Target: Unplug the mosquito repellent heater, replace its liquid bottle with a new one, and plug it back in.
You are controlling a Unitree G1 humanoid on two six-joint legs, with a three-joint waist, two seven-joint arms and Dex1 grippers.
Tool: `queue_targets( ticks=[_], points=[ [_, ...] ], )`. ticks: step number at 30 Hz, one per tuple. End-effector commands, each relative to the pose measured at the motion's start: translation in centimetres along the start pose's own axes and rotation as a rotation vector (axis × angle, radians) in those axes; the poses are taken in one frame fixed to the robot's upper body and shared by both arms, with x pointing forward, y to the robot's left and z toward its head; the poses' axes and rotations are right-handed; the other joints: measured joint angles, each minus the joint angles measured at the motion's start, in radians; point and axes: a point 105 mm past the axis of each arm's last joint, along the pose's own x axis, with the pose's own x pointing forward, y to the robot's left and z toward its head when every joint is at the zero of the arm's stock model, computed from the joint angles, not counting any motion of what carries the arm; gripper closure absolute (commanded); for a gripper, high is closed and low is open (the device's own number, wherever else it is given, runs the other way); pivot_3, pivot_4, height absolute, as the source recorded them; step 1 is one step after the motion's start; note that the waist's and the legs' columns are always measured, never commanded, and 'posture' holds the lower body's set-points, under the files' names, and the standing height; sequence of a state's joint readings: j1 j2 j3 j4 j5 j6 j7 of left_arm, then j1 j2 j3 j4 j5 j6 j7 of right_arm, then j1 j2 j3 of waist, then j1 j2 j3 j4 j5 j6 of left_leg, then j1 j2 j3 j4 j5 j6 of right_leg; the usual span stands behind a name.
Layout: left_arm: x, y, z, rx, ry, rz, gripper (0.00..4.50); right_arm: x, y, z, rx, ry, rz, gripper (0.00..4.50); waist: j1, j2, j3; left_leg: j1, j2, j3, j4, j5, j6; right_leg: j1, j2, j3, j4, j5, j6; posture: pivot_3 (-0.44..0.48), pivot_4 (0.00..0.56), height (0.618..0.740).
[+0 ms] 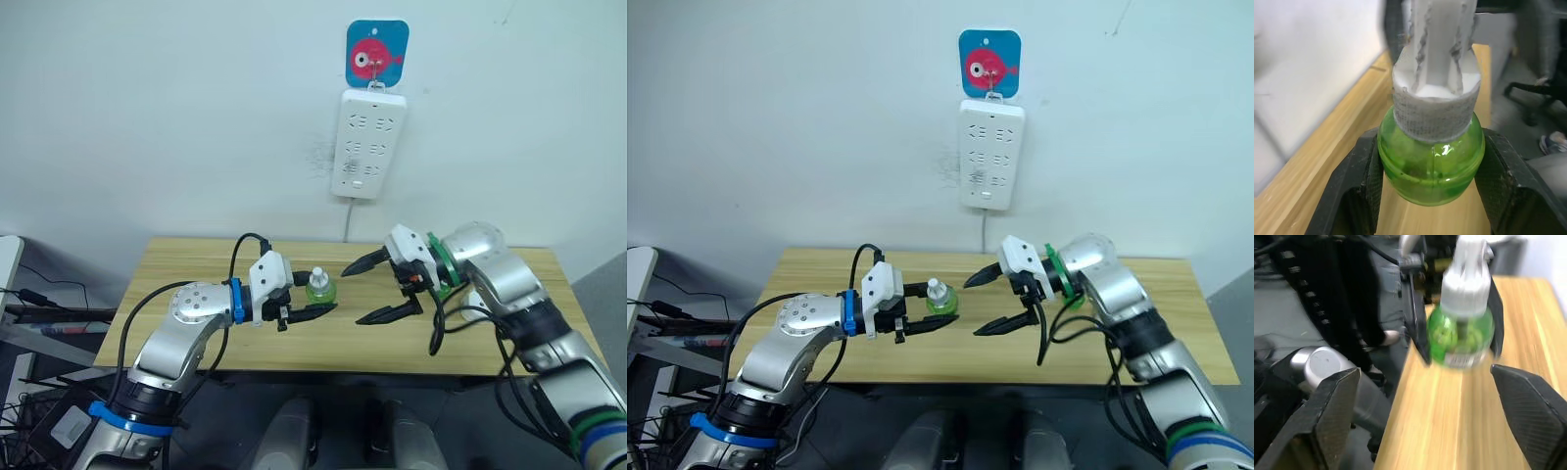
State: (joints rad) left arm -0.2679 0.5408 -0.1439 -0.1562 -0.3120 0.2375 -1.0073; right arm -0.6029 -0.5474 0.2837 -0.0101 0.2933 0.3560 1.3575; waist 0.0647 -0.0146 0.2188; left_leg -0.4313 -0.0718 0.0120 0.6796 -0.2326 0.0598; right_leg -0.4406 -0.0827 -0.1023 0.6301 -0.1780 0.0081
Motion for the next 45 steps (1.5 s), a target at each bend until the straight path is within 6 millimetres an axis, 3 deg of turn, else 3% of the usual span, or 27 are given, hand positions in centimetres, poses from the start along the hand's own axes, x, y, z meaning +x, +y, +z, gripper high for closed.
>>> queue_targets(
  ticks=[1, 6, 16, 20, 25, 27, 31, 35, 38, 42, 45],
  points=[
    [0.2, 0.5, 1.4, 0.009, -0.062, 0.043, 2.25, 0.2, 0.2, 2.3, 0.029, -0.096, -0.21, 0.25, -0.001, 0.0, -0.002, 0.0, 0.0, 0.0, 0.0, 0.0, -0.001, 0.0, 0.0, 0.0, 0.0, 0.0, 0.0, 0.078, 0.149, 0.74],
    [0.8, 0.7, 1.7, 0.004, -0.072, 0.033, 2.25, 1.7, 0.1, 3.6, 0.09, -0.201, -0.409, 0.25, -0.001, -0.001, -0.003, 0.0, 0.002, -0.001, -0.001, 0.0, -0.009, 0.0, 0.002, -0.001, 0.001, -0.002, 0.003, 0.055, 0.14, 0.74],
    [1.9, 0.9, 2.2, 0.021, -0.073, -0.02, 2.25, 3.2, -1.3, 4.6, 0.112, -0.272, -0.482, 0.25, -0.009, -0.002, -0.008, 0.0, 0.001, 0.0, -0.001, 0.003, -0.004, 0.0, 0.003, 0.0, 0.0, 0.0, 0.0, 0.038, 0.133, 0.74],
    [1.7, 0.9, 2.0, 0.011, -0.06, -0.033, 2.25, 3.3, -1.0, 5.0, 0.105, -0.299, -0.457, 1.13, -0.012, -0.002, -0.008, 0.0, 0.002, 0.0, -0.001, 0.003, -0.004, 0.0, 0.005, 0.001, 0.0, 0.0, 0.0, 0.038, 0.134, 0.74],
    [1.3, 1.1, 1.9, -0.003, -0.056, -0.021, 2.25, 3.5, -0.6, 5.1, 0.1, -0.316, -0.418, 3.0, -0.012, -0.003, -0.008, 0.0, 0.003, 0.0, -0.001, 0.003, -0.003, 0.0, 0.007, 0.004, 0.0, 0.0, 0.0, 0.048, 0.145, 0.74],
    [1.3, 1.0, 1.9, -0.006, -0.055, -0.022, 2.25, 3.5, -0.5, 5.1, 0.097, -0.316, -0.407, 3.45, -0.012, -0.002, -0.008, 0.0, 0.004, 0.0, -0.001, 0.003, -0.003, 0.0, 0.008, 0.004, 0.0, 0.0, 0.0, 0.052, 0.147, 0.74],
    [1.2, 0.4, 1.8, -0.004, -0.047, -0.047, 2.25, 3.9, 0.0, 5.2, 0.098, -0.306, -0.311, 3.45, -0.012, -0.003, -0.008, 0.0, 0.005, 0.0, -0.001, 0.003, -0.003, 0.0, 0.009, 0.004, 0.0, -0.001, 0.001, 0.066, 0.151, 0.74],
    [0.8, -0.9, 1.9, 0.024, -0.022, -0.151, 2.25, 3.9, 1.3, 5.3, 0.012, -0.226, 0.042, 3.45, -0.016, -0.002, -0.008, 0.0, 0.007, 0.001, -0.001, 0.001, 0.0, 0.0, 0.011, 0.004, 0.0, -0.001, 0.0, 0.06, 0.153, 0.74],
    [0.6, -1.7, 1.9, 0.029, -0.008, -0.215, 2.25, 3.3, 0.7, 4.9, -0.028, -0.161, 0.216, 3.45, -0.017, -0.002, -0.008, 0.001, 0.008, 0.001, 0.0, 0.001, 0.0, 0.001, 0.012, 0.003, -0.001, -0.001, 0.0, 0.066, 0.14, 0.74],
    [0.4, -2.0, 1.8, 0.029, 0.001, -0.236, 2.25, 3.2, -0.8, 5.1, -0.029, -0.162, 0.232, 3.45, -0.015, -0.003, -0.008, 0.001, 0.01, 0.001, 0.0, 0.001, 0.0, 0.001, 0.012, 0.002, -0.001, 0.002, -0.005, 0.078, 0.136, 0.74],
    [0.2, -1.7, 1.6, 0.026, 0.001, -0.214, 2.25, 2.2, -1.4, 4.6, -0.021, -0.152, 0.204, 2.43, -0.011, -0.003, -0.008, 0.001, 0.009, 0.001, 0.0, 0.003, -0.003, 0.001, 0.012, 0.003, -0.001, 0.002, -0.005, 0.078, 0.142, 0.74]
  ],
)
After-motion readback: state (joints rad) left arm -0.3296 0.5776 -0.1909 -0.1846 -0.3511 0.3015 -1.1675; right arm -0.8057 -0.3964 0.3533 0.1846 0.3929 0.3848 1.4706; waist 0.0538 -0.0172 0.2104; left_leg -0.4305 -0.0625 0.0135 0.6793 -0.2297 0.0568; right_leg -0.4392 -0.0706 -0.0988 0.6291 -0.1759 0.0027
